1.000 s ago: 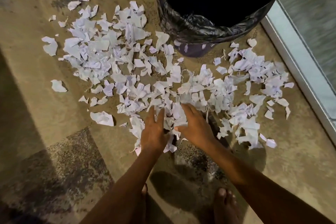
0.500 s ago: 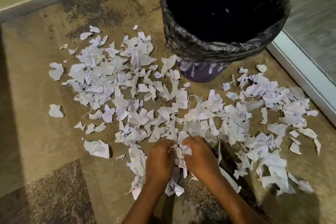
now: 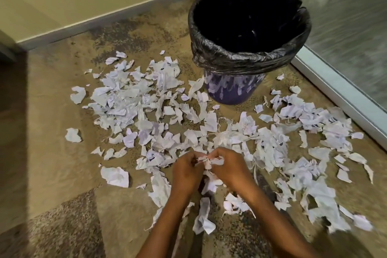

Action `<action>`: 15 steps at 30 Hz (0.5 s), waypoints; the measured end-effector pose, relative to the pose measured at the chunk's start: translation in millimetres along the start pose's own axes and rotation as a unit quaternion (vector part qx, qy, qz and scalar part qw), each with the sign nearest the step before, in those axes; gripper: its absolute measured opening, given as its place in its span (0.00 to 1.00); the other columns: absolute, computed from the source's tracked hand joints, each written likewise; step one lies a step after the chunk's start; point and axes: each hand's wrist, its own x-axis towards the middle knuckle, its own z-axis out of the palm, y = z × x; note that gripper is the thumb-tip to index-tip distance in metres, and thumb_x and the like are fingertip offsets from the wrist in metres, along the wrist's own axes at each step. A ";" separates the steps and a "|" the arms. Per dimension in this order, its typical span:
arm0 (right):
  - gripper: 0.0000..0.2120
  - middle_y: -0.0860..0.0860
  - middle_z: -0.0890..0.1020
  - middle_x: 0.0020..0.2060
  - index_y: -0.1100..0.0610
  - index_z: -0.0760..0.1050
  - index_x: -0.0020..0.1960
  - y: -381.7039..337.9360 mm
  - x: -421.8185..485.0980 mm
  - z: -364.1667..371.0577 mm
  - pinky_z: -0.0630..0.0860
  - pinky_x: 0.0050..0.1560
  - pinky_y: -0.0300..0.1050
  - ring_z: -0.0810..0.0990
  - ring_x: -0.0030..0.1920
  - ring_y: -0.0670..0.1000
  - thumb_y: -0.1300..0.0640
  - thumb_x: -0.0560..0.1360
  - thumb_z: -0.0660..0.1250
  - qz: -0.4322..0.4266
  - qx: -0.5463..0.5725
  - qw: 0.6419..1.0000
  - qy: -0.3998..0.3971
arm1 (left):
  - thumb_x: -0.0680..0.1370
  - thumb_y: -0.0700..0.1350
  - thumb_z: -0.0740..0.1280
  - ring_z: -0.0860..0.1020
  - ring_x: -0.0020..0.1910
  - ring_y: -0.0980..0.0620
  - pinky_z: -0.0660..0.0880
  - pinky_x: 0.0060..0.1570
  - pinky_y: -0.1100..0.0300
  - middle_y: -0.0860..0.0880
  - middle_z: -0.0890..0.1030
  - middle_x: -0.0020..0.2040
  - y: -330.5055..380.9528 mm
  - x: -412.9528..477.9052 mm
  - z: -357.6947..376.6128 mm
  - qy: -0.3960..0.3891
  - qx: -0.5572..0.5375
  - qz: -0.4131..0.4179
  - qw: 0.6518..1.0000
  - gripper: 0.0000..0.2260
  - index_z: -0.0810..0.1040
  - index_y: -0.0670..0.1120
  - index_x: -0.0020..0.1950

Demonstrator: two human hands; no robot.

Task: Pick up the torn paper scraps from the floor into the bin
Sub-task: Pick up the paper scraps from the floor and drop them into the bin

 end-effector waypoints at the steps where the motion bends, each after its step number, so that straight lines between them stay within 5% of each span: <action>1: 0.10 0.45 0.84 0.52 0.47 0.83 0.50 -5.0 -0.8 -4.9 0.83 0.37 0.43 0.87 0.38 0.47 0.63 0.77 0.74 -0.001 0.011 1.000 0.010 | 0.79 0.41 0.72 0.85 0.45 0.59 0.79 0.44 0.64 0.58 0.88 0.47 5.1 0.1 -2.5 0.006 -0.008 0.002 1.000 0.08 0.88 0.54 0.52; 8: 0.05 0.45 0.87 0.45 0.48 0.84 0.47 -49.8 -13.6 -45.6 0.88 0.46 0.55 0.88 0.42 0.49 0.58 0.77 0.76 -0.041 0.081 0.994 0.059 | 0.80 0.43 0.73 0.88 0.43 0.55 0.87 0.46 0.51 0.56 0.89 0.46 61.1 -10.2 -18.9 0.016 -0.124 0.030 0.992 0.07 0.89 0.53 0.54; 15: 0.10 0.52 0.88 0.43 0.52 0.84 0.49 -123.5 -40.2 -108.7 0.87 0.46 0.61 0.88 0.37 0.52 0.66 0.75 0.75 -0.144 0.138 0.975 0.101 | 0.80 0.37 0.70 0.88 0.41 0.48 0.86 0.42 0.50 0.50 0.89 0.43 155.9 -22.9 -58.2 0.009 -0.170 0.135 0.976 0.10 0.88 0.50 0.53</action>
